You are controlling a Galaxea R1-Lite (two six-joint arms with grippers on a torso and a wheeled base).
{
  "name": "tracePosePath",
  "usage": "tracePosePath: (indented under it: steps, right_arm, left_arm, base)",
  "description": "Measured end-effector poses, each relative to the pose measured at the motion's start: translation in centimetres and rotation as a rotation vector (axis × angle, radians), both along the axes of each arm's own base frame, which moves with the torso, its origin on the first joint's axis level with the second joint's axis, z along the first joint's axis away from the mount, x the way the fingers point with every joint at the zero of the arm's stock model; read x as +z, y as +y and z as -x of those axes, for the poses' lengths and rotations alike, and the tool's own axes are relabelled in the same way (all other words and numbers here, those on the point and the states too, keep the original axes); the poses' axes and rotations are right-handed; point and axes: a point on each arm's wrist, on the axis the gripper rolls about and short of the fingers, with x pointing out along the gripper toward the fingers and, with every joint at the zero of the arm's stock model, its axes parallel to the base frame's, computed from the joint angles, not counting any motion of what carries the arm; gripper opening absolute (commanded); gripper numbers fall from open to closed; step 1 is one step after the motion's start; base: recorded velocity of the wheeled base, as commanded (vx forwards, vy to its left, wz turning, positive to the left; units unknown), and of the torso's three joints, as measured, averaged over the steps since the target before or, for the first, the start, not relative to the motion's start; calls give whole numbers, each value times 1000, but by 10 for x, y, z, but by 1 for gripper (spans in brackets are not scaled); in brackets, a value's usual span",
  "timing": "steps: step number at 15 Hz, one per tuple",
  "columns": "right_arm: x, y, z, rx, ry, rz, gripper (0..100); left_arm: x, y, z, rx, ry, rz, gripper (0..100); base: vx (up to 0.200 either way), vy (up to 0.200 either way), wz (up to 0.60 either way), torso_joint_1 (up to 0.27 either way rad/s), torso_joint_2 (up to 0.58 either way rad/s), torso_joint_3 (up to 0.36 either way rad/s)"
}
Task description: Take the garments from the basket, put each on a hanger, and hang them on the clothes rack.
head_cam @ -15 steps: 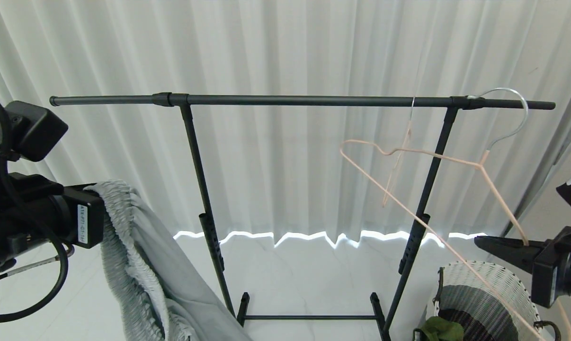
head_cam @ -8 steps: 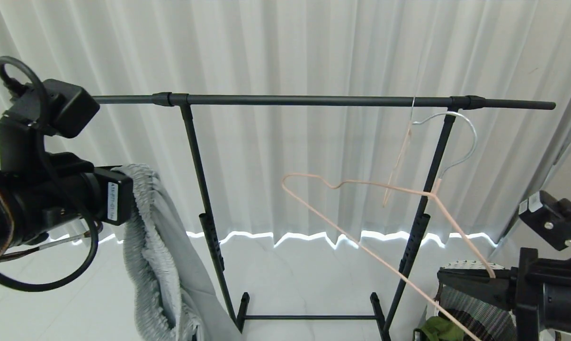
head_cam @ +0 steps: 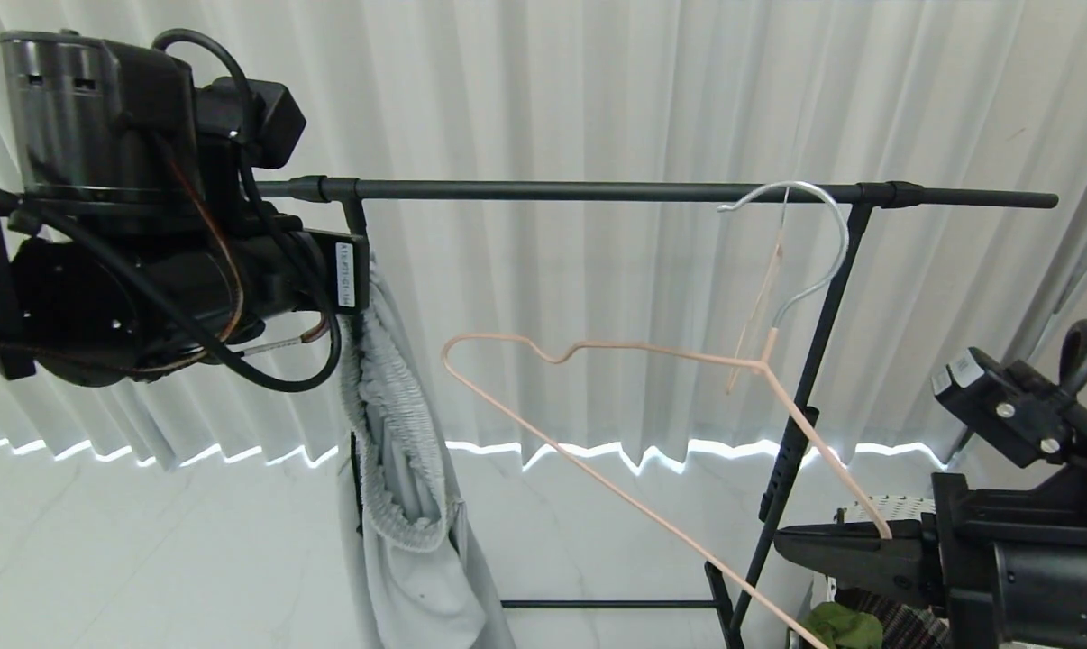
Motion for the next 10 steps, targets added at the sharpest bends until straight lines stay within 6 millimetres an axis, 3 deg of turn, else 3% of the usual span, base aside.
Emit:
tracePosePath:
  steps: [10]
  right_arm:
    - [2, 37, -19, 20, 10, -54, 0]
  left_arm:
    - [1, -12, -8, 8, -6, 3, 0]
  base:
    - [0, 0, 0, 0, 0, 0]
